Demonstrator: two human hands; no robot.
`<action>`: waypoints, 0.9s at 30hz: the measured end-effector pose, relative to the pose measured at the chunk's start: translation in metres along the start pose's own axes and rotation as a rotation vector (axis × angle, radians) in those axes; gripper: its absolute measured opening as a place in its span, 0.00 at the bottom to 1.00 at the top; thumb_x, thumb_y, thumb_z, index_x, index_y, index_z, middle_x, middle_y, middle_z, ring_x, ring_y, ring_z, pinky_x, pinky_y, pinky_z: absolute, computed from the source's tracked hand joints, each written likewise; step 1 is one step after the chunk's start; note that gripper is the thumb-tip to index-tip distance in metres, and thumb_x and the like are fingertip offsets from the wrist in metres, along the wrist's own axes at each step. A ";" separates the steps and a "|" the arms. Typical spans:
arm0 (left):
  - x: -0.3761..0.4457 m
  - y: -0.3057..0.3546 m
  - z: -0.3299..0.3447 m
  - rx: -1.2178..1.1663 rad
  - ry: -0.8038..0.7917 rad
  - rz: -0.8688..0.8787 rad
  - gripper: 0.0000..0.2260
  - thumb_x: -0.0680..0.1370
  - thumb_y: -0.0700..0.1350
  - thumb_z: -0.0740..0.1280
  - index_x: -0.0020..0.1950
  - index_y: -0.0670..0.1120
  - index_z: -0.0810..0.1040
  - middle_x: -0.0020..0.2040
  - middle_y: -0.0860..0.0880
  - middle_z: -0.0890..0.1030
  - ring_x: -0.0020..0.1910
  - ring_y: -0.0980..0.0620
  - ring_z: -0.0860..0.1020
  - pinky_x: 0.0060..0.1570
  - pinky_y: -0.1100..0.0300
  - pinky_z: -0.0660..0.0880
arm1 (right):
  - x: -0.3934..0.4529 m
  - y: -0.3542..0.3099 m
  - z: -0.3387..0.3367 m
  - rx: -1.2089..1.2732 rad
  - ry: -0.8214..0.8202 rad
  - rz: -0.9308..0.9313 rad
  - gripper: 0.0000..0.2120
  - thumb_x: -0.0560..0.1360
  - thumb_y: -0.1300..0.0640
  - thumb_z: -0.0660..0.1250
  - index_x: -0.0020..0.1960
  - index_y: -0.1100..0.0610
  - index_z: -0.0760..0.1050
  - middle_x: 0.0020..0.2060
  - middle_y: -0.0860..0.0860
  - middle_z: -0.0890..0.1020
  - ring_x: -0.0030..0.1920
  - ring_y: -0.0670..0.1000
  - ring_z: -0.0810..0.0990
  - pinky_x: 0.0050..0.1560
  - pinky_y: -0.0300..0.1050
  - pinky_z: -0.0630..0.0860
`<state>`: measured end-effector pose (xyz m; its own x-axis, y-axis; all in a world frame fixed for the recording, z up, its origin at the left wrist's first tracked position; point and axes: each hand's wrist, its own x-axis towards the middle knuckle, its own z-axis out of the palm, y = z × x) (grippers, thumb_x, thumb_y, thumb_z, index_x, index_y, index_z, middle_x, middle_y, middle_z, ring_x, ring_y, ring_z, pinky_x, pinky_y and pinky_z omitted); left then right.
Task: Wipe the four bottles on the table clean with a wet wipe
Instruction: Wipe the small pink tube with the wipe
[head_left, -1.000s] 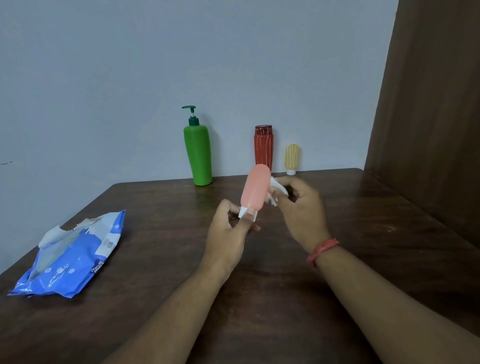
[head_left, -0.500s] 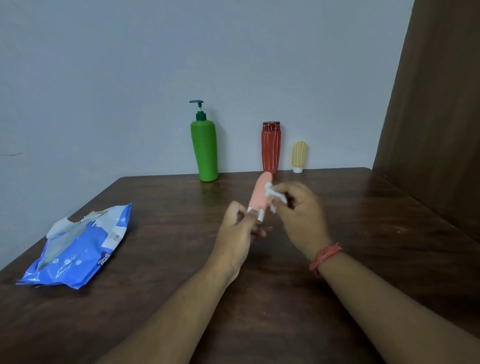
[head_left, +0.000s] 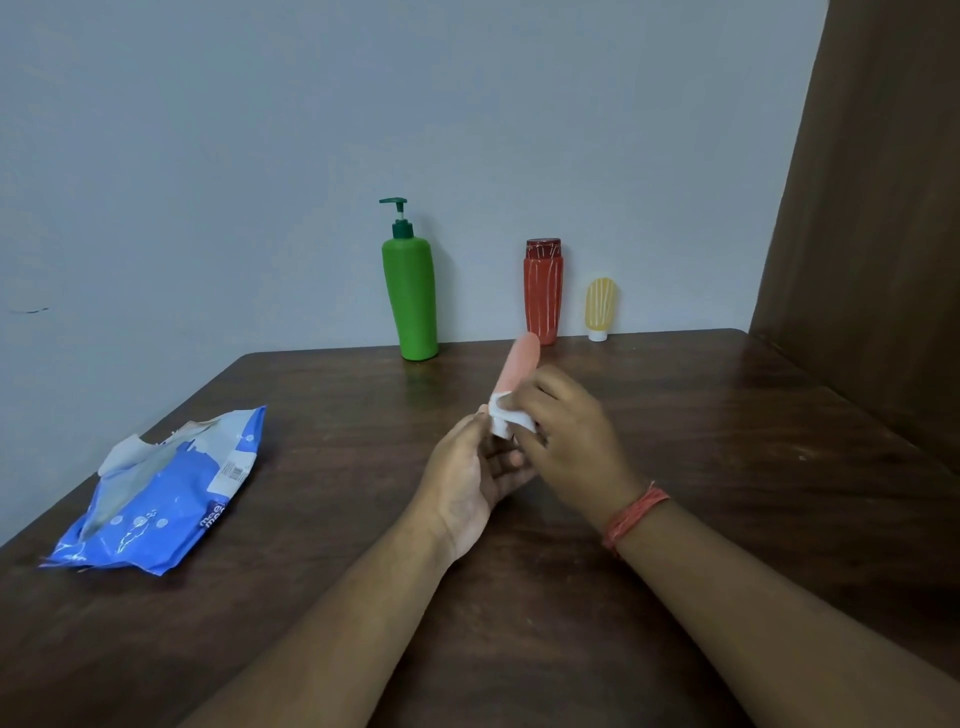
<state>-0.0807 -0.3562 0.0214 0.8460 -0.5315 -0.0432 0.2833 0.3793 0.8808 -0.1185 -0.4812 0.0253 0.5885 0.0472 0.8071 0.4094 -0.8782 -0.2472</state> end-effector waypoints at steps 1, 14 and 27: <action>-0.001 0.001 0.000 0.016 -0.015 0.011 0.13 0.85 0.44 0.58 0.61 0.40 0.78 0.42 0.45 0.81 0.35 0.52 0.77 0.41 0.54 0.81 | 0.002 -0.001 0.002 -0.012 -0.010 -0.024 0.09 0.72 0.67 0.71 0.51 0.58 0.81 0.45 0.50 0.77 0.46 0.47 0.75 0.46 0.37 0.72; 0.002 -0.001 0.000 0.033 -0.035 0.028 0.16 0.87 0.48 0.54 0.58 0.41 0.77 0.35 0.47 0.74 0.30 0.54 0.69 0.42 0.53 0.81 | 0.004 0.013 -0.014 -0.054 0.022 0.031 0.12 0.72 0.68 0.70 0.53 0.58 0.82 0.47 0.52 0.80 0.48 0.50 0.78 0.48 0.47 0.78; 0.001 0.001 -0.011 0.056 -0.194 0.048 0.15 0.85 0.47 0.56 0.59 0.39 0.76 0.43 0.45 0.77 0.35 0.53 0.72 0.41 0.55 0.80 | -0.001 0.006 -0.012 0.090 -0.016 0.070 0.11 0.72 0.64 0.68 0.52 0.57 0.82 0.47 0.49 0.81 0.46 0.45 0.79 0.46 0.39 0.76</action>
<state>-0.0746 -0.3474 0.0172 0.7536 -0.6517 0.0859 0.2146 0.3675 0.9049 -0.1243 -0.4924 0.0295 0.6286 -0.0043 0.7777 0.4278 -0.8333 -0.3503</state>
